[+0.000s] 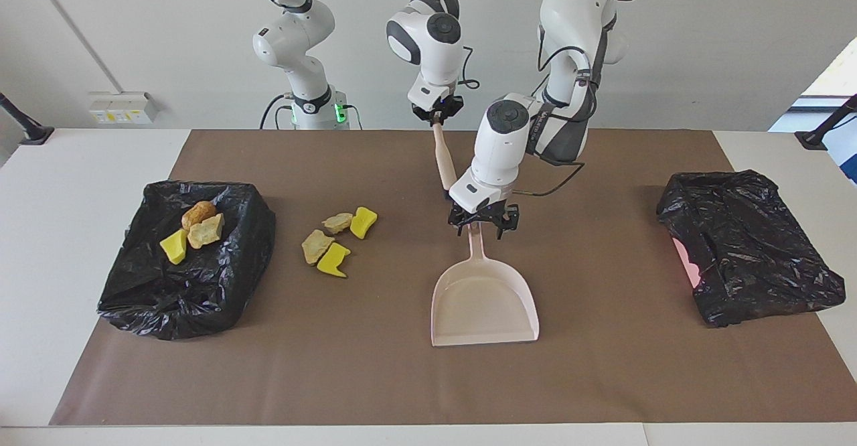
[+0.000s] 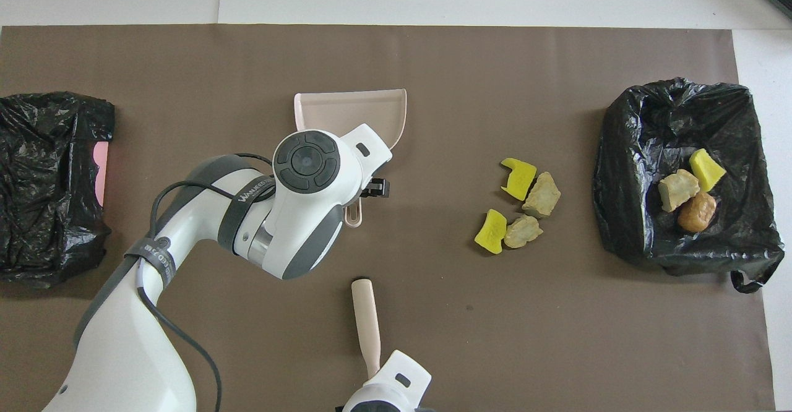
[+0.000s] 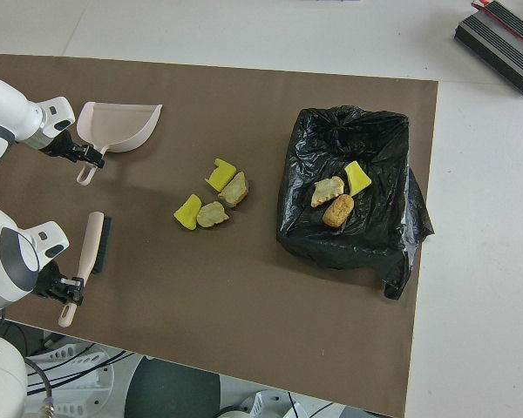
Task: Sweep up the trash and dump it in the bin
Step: 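Grasp the dustpan with the left gripper while the right gripper grasps the brush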
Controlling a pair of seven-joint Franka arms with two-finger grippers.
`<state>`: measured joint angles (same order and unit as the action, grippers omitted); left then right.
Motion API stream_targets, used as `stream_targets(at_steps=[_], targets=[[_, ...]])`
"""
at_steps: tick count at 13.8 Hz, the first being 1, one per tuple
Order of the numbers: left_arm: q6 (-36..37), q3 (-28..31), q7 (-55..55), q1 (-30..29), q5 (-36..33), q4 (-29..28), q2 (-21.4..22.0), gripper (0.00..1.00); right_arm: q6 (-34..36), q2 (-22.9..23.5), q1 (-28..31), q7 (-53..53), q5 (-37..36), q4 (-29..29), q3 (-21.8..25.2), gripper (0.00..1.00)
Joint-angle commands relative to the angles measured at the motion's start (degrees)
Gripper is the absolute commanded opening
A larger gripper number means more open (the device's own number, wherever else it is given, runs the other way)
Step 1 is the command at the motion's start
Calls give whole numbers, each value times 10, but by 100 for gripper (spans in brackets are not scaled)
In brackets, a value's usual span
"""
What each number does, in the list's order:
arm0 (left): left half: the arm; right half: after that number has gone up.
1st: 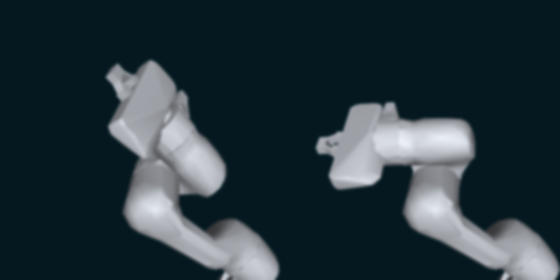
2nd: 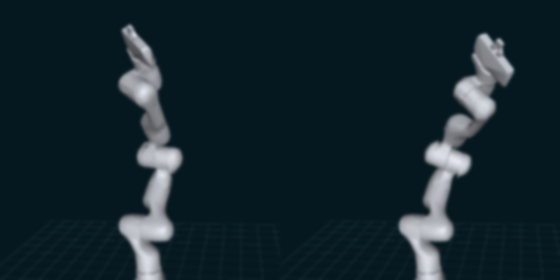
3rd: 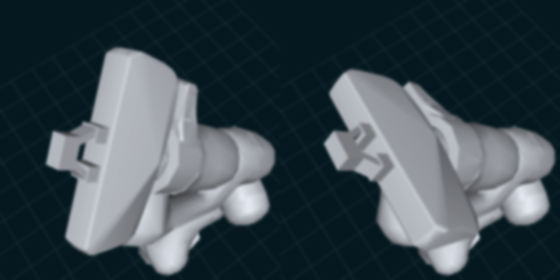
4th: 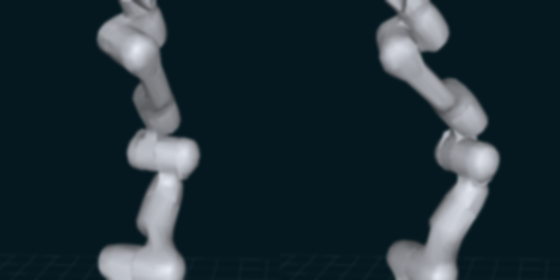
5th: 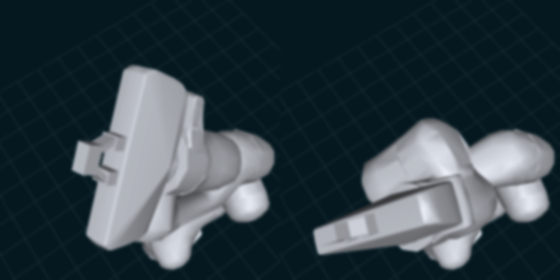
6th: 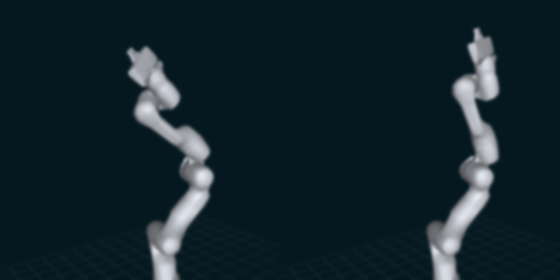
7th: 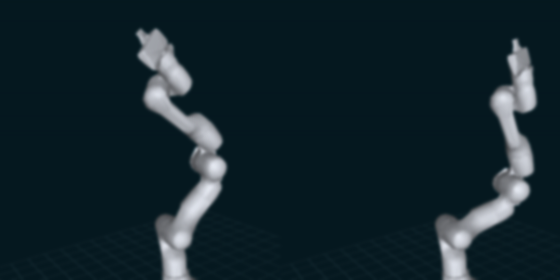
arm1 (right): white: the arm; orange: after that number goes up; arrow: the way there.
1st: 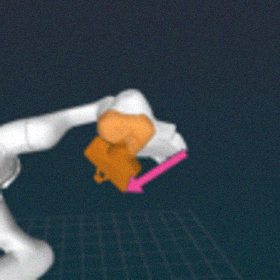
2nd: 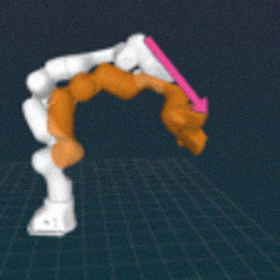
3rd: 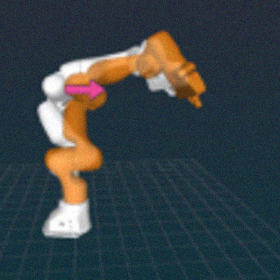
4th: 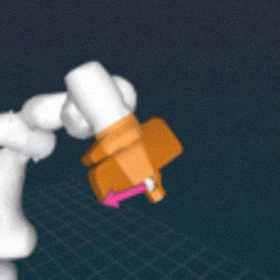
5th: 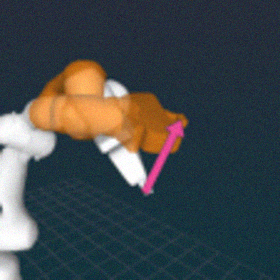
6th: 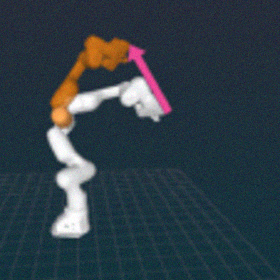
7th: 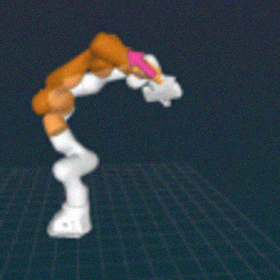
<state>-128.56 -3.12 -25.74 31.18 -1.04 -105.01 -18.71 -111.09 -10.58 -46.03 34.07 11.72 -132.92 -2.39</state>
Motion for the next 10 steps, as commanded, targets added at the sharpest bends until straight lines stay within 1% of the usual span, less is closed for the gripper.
stream_targets(at_steps=[1,3,4,5,6,7,8,9,10], targets=[[-11,3,-6,5,-1,-30,21,58,62,-63,65,-52,-28,-9,-3,0],[-12,3,-5,6,-1,-29,21,21,96,-78,129,-99,-56,-2,-2,0],[-13,4,-9,6,-1,-27,19,14,106,-76,171,-112,-79,12,-3,0],[-14,4,-7,6,-1,-24,18,8,101,-67,202,-117,-114,22,-7,0],[-15,4,-7,6,-1,-21,20,0,88,-53,226,-128,-134,27,-6,0],[-10,4,-1,4,-2,-17,24,0,70,-42,251,-154,-153,30,-5,0],[-3,4,3,-1,-2,-13,38,0,61,-24,274,-174,-194,37,-6,0],[7,5,6,-1,-3,-13,52,0,55,3,286,-175,-219,48,-6,0],[26,5,29,-2,-4,-13,63,0,40,26,296,-175,-229,60,-6,0]])
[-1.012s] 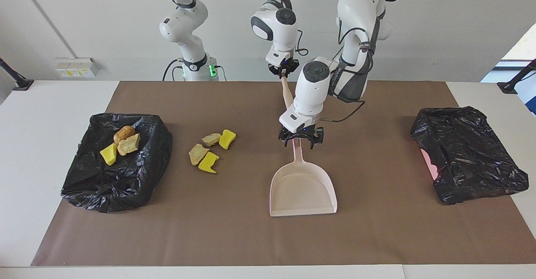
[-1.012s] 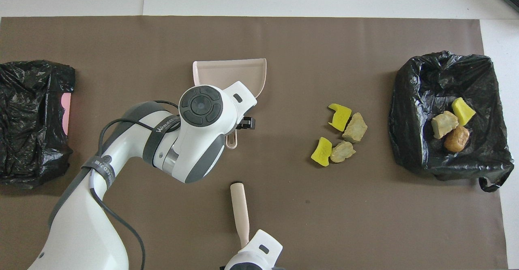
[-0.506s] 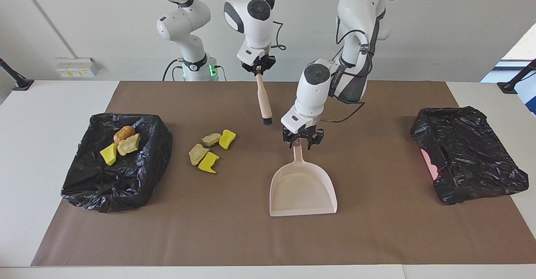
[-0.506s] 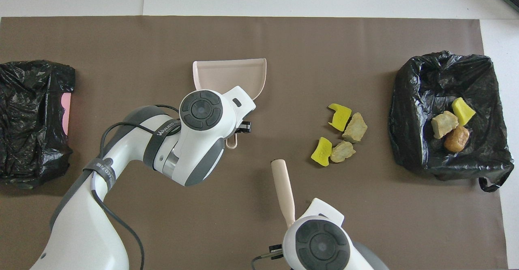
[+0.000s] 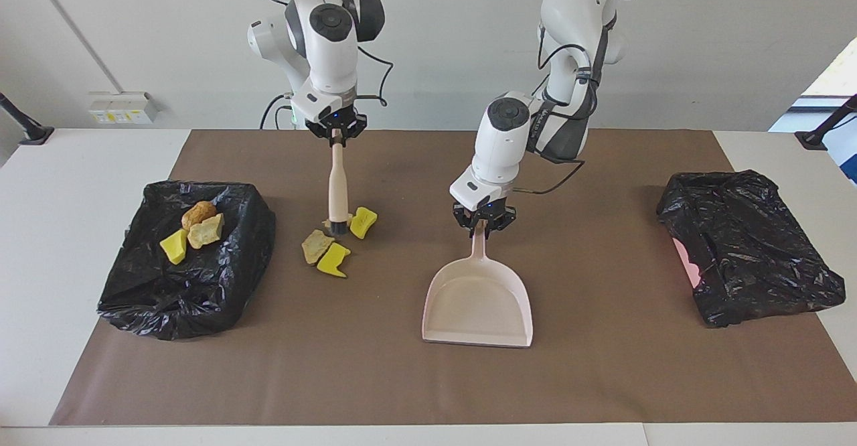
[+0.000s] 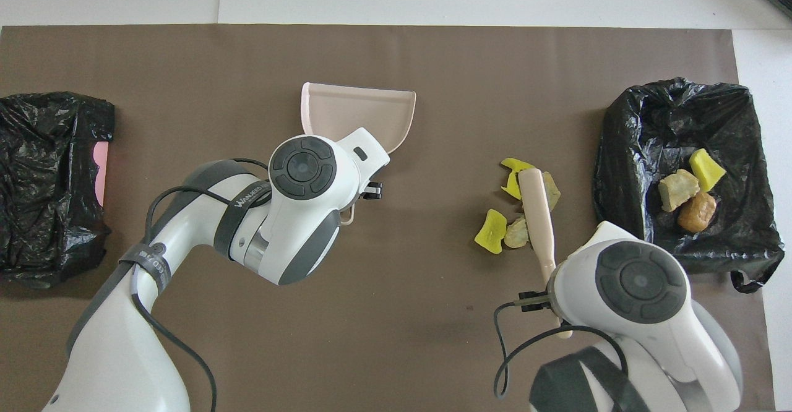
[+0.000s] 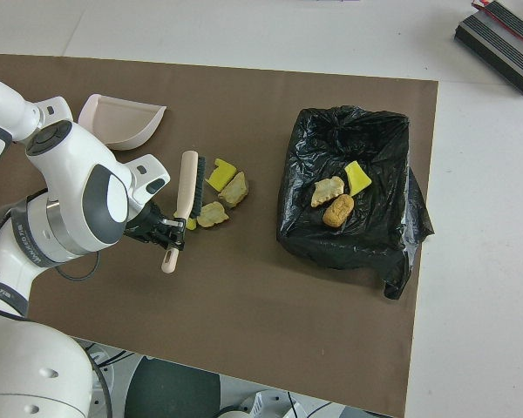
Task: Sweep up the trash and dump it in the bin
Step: 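Grasp the dustpan with the left gripper while the right gripper grasps the brush, then position the dustpan with the left gripper while the right gripper brings the brush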
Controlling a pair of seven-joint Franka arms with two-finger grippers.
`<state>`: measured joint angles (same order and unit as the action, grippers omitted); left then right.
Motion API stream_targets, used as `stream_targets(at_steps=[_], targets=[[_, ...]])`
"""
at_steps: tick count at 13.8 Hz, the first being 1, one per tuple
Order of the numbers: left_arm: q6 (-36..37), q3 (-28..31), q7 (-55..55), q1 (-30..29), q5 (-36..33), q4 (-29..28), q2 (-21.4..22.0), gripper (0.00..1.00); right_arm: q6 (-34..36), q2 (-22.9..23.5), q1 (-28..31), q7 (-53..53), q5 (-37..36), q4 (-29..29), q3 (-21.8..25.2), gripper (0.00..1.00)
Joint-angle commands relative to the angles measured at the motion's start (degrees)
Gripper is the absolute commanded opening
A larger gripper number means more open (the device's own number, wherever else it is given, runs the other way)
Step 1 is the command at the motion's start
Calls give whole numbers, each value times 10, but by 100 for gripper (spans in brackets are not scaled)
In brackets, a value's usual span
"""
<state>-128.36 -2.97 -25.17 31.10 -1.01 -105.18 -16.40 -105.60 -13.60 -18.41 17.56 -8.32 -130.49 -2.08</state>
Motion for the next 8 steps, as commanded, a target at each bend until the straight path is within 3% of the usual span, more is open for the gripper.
stream_targets(at_steps=[1,4,8], targets=[[52,4,81,-4,-3,-11,54,0,-28,83,29,-14,-48,51,-7,0],[138,9,351,-15,1,-12,72,0,-47,156,43,-10,-110,88,-6,0],[178,9,505,-19,7,-37,93,0,-84,184,75,-25,-158,89,-6,0]])
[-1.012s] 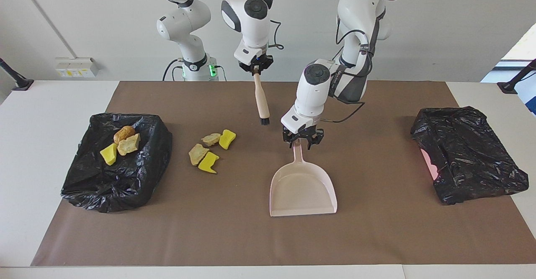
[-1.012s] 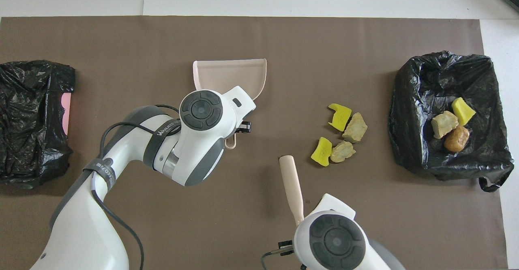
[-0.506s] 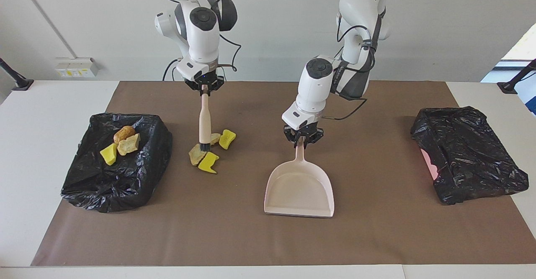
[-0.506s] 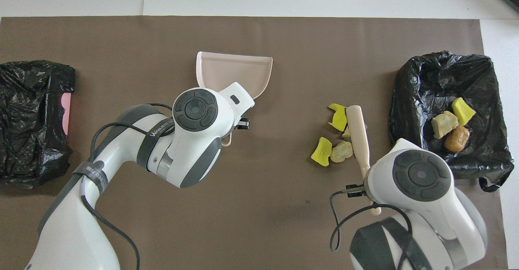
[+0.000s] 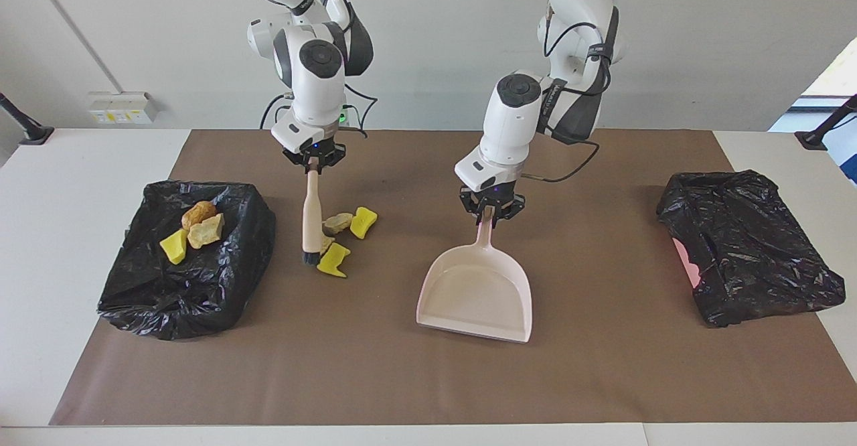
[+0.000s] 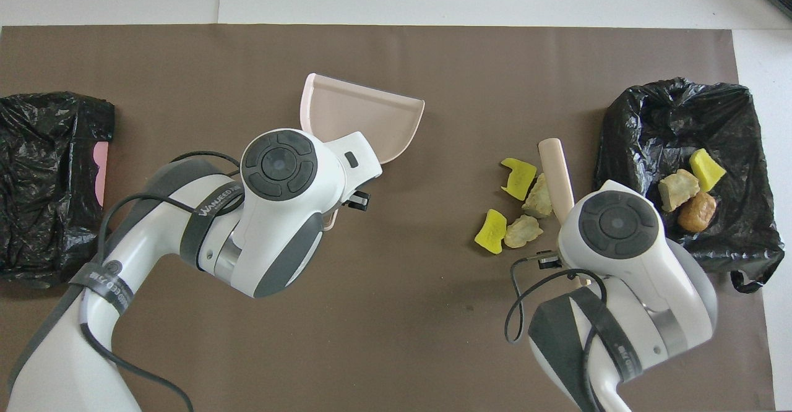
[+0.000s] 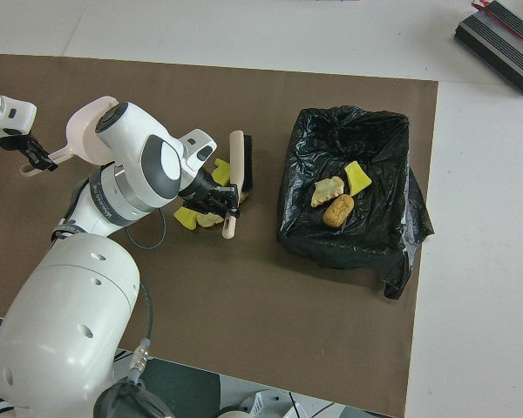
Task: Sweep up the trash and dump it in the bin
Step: 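Position the dustpan with the left gripper while the right gripper brings the brush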
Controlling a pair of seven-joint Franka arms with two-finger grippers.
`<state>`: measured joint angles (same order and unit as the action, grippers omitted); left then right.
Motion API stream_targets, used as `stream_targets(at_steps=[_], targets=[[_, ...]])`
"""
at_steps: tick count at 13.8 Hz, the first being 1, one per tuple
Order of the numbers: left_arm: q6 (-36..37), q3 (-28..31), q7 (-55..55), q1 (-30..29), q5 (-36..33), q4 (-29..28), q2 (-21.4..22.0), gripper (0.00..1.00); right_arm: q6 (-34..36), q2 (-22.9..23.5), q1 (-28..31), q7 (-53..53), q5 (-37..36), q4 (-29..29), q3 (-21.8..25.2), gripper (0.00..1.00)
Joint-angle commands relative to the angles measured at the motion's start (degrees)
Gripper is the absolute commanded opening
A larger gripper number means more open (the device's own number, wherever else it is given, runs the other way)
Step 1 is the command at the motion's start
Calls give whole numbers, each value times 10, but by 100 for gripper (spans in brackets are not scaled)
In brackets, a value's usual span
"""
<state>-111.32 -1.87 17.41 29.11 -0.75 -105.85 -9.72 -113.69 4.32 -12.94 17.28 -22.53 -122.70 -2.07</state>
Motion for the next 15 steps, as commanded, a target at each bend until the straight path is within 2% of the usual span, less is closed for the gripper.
stream_targets(at_steps=[1,3,9,11,13,15], targets=[[7,-1,130,2,5,-42,32,0,-1,4,20,-28,-12,5,-7,0],[1,-2,172,9,5,-71,47,0,8,6,14,-36,12,-1,-9,0],[-30,-2,172,53,-5,-123,51,0,23,12,-20,-55,215,17,-13,0],[-54,-3,175,59,-21,-157,68,0,76,26,-38,-25,217,74,-11,0],[-63,-3,176,64,-33,-181,83,0,124,18,-26,3,192,117,-6,0],[-72,-3,177,65,-43,-195,90,0,170,-10,-15,12,157,107,-6,0]])
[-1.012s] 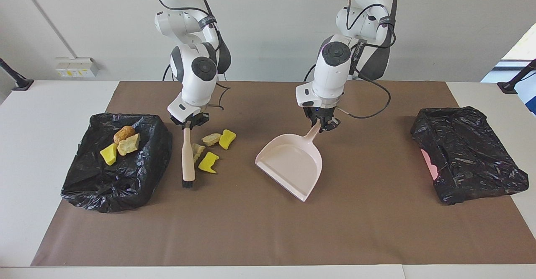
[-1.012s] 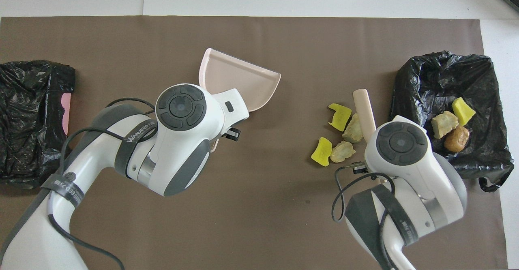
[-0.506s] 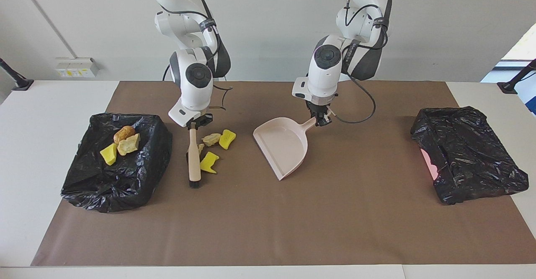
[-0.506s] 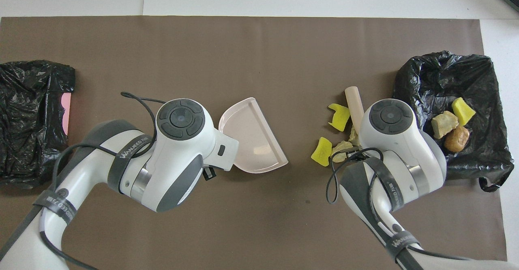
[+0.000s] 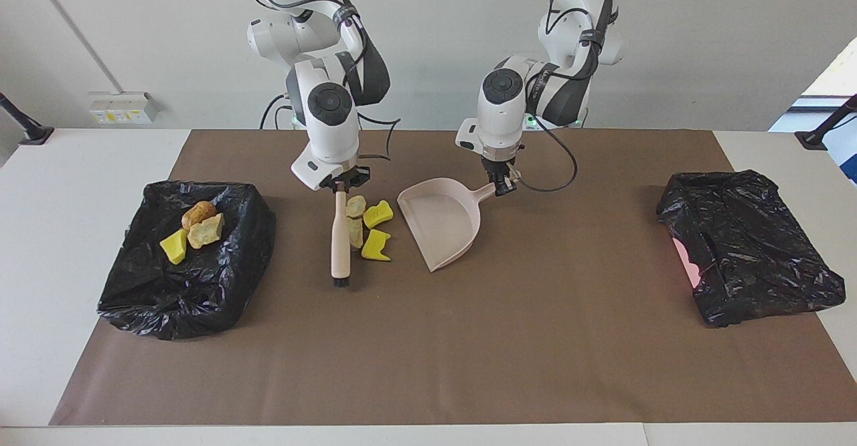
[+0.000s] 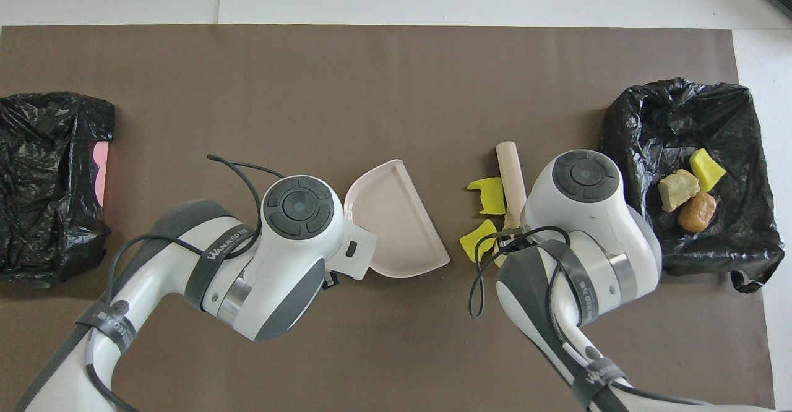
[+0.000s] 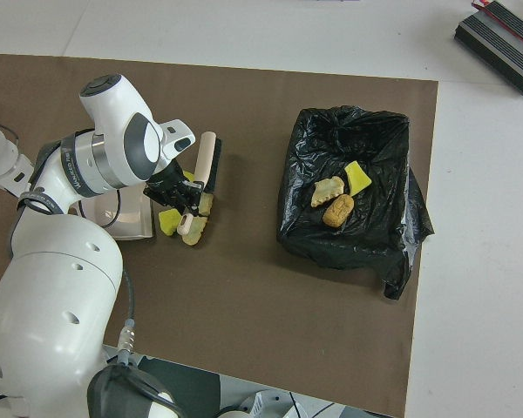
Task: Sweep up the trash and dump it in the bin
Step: 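Position the dustpan with the left gripper while the right gripper brings the brush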
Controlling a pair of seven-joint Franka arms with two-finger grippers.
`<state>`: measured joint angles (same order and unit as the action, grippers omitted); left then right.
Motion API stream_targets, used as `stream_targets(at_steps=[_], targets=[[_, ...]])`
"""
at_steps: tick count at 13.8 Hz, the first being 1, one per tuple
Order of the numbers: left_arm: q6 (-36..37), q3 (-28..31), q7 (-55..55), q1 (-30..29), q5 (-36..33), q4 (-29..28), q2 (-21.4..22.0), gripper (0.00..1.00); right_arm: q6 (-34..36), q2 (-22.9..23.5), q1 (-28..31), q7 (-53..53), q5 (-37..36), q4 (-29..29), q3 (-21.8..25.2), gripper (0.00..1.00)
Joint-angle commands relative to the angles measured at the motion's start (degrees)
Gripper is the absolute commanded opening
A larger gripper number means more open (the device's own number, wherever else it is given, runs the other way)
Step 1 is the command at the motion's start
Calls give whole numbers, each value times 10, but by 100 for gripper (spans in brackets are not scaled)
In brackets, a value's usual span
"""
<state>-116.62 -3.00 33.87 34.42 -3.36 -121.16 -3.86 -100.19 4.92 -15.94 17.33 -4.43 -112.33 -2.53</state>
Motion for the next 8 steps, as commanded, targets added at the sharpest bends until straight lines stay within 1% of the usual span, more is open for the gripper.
stream_targets(at_steps=[1,2,3,4,6,8], targets=[[-22,5,12,14,-44,-43,32,0,35,-30,16,10,-32,-21,-1,0],[-32,5,10,32,-71,-52,29,0,26,-52,16,-2,-49,-58,-2,0],[-46,6,10,35,-73,-62,32,0,18,-71,15,-20,-72,-90,-4,0],[-47,6,11,35,-73,-64,32,0,19,-76,7,-21,-73,-112,-5,0],[-51,5,10,33,-73,-64,32,0,14,-71,0,-28,-66,-131,-7,0],[-50,5,10,32,-73,-65,32,0,-11,-63,-20,-28,-18,-139,-7,0]])
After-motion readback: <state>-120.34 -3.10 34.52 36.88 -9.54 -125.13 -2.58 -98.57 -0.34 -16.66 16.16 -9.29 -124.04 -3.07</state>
